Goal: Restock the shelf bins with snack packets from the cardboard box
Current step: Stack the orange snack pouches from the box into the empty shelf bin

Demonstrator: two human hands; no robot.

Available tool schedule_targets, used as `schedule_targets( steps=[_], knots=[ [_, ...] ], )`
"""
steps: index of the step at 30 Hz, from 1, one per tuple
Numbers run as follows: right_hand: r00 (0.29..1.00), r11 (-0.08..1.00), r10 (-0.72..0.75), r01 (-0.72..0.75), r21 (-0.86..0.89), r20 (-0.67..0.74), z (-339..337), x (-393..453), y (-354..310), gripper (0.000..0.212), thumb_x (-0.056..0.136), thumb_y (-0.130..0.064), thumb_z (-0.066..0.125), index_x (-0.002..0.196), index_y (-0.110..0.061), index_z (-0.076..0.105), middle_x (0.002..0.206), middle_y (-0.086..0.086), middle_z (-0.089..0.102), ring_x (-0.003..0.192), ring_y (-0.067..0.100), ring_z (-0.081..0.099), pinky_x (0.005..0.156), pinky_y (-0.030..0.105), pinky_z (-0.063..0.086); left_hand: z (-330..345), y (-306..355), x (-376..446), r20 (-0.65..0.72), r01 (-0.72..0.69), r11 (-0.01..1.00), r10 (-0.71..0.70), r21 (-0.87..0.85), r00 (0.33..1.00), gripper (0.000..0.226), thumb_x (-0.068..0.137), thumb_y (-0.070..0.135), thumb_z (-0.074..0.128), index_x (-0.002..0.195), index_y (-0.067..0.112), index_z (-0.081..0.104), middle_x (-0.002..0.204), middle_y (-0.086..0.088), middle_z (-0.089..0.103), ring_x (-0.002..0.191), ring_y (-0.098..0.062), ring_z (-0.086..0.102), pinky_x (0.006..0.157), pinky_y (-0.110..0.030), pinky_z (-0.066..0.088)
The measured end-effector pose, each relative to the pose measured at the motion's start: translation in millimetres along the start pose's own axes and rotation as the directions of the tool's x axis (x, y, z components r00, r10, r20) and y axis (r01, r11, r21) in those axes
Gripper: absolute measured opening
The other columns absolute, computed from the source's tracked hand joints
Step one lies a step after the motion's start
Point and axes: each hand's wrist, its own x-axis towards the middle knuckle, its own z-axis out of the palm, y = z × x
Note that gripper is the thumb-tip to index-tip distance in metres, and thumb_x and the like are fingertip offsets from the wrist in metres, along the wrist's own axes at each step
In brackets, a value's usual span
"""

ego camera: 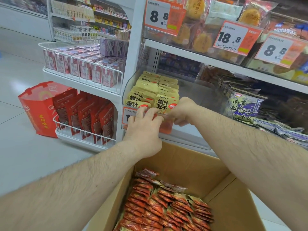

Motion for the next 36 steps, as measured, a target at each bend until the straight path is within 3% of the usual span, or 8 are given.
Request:
schedule_targets(
  steps=[5, 9, 10, 14, 16, 23, 30, 36],
  knots=[
    [0.968, 0.99, -0.11, 0.087, -0.108, -0.225, -7.9, -13.5, 7.7, 0.044, 0.079, -0.041, 0.076, 0.103, -0.013, 0.051, 0.093, -0.001, 0.061, 0.079, 0.016, 0.058, 0.064, 0.032, 0.049, 3.1, 4.4, -5.3, -0.241, -0.169, 0.983, 0.149, -0.066, 0.959, 0.045, 0.076, 0.017, 0.058, 0.121, 0.021, 0.06, 0.132, -0.002, 0.044, 0.123, -0.027, 0.03, 0.099, -0.044, 0.032],
    [0.512, 0.773, -0.562, 0.604, -0.193, -0.65, 30.6, -48.9, 62.3, 0.018, 0.08, -0.021, 0.064, 0.095, -0.013, 0.057, 0.082, -0.002, 0.055, 0.074, 0.016, 0.05, 0.066, 0.03, 0.04, 25.9, 6.7, -13.9, 0.008, -0.153, 0.983, 0.155, -0.101, 0.988, 0.044, 0.082, 0.023, 0.058, 0.126, 0.02, 0.056, 0.12, 0.001, 0.052, 0.113, -0.025, 0.037, 0.097, -0.042, 0.037],
    [0.507, 0.746, -0.582, 0.644, -0.169, -0.636, 46.7, -55.8, 81.0, 0.009, 0.078, -0.017, 0.063, 0.085, -0.014, 0.058, 0.074, -0.003, 0.053, 0.068, 0.016, 0.048, 0.062, 0.029, 0.039, 34.1, 6.0, -15.2, 0.09, -0.169, 0.982, 0.176, -0.084, 0.98, 0.045, 0.083, 0.024, 0.059, 0.127, 0.02, 0.054, 0.119, 0.001, 0.054, 0.112, -0.025, 0.037, 0.099, -0.042, 0.037],
    [0.889, 0.946, -0.301, 0.324, 0.012, -0.345, 109.6, -34.5, 163.4, 0.012, 0.081, -0.016, 0.063, 0.072, -0.021, 0.058, 0.064, -0.01, 0.056, 0.064, 0.01, 0.053, 0.063, 0.028, 0.044, 57.2, 6.8, -17.4, 0.287, -0.19, 0.975, 0.215, -0.111, 0.934, 0.04, 0.086, 0.02, 0.055, 0.125, 0.025, 0.057, 0.116, 0.005, 0.059, 0.113, -0.021, 0.041, 0.101, -0.04, 0.038],
    [0.975, 0.993, -0.113, 0.103, -0.062, -0.192, 135.3, -12.5, 206.5, 0.009, 0.08, -0.02, 0.059, 0.072, -0.023, 0.06, 0.072, -0.009, 0.062, 0.074, 0.017, 0.06, 0.067, 0.03, 0.049, 65.5, 8.5, -18.4, 0.354, -0.146, 0.975, 0.198, -0.167, 0.914, 0.038, 0.087, 0.017, 0.054, 0.124, 0.026, 0.058, 0.113, 0.009, 0.06, 0.112, -0.018, 0.043, 0.099, -0.037, 0.04],
    [0.977, 0.917, 0.209, -0.212, -0.339, -0.045, 190.8, 23.9, 295.5, 0.03, 0.08, -0.024, 0.058, 0.109, -0.019, 0.062, 0.112, 0.005, 0.061, 0.104, 0.029, 0.06, 0.085, 0.034, 0.049, 97.1, 3.1, -15.1, 0.555, -0.031, 0.982, 0.131, -0.186, 0.821, 0.036, 0.089, 0.017, 0.054, 0.123, 0.027, 0.057, 0.108, 0.01, 0.059, 0.111, -0.016, 0.043, 0.095, -0.035, 0.045],
    [0.923, 0.829, 0.332, -0.383, -0.408, -0.193, 210.2, 44.7, 325.5, 0.03, 0.084, -0.029, 0.062, 0.112, -0.025, 0.069, 0.12, 0.009, 0.054, 0.114, 0.029, 0.051, 0.094, 0.037, 0.038, 107.3, -1.8, -18.7, 0.567, 0.036, 0.976, 0.094, -0.214, 0.818, 0.035, 0.089, 0.017, 0.053, 0.122, 0.026, 0.061, 0.112, 0.007, 0.062, 0.112, -0.015, 0.05, 0.095, -0.038, 0.049],
    [0.895, 0.967, -0.051, -0.066, -0.245, -0.443, 205.0, 10.1, 312.9, 0.01, 0.093, -0.015, 0.056, 0.097, -0.011, 0.064, 0.105, 0.012, 0.061, 0.092, 0.034, 0.058, 0.077, 0.041, 0.038, 106.9, -5.3, -21.0, 0.542, 0.321, 0.884, -0.095, -0.34, 0.835, 0.017, 0.093, 0.014, 0.054, 0.103, 0.025, 0.062, 0.1, 0.007, 0.063, 0.084, -0.009, 0.06, 0.075, -0.021, 0.052]
  ],
)
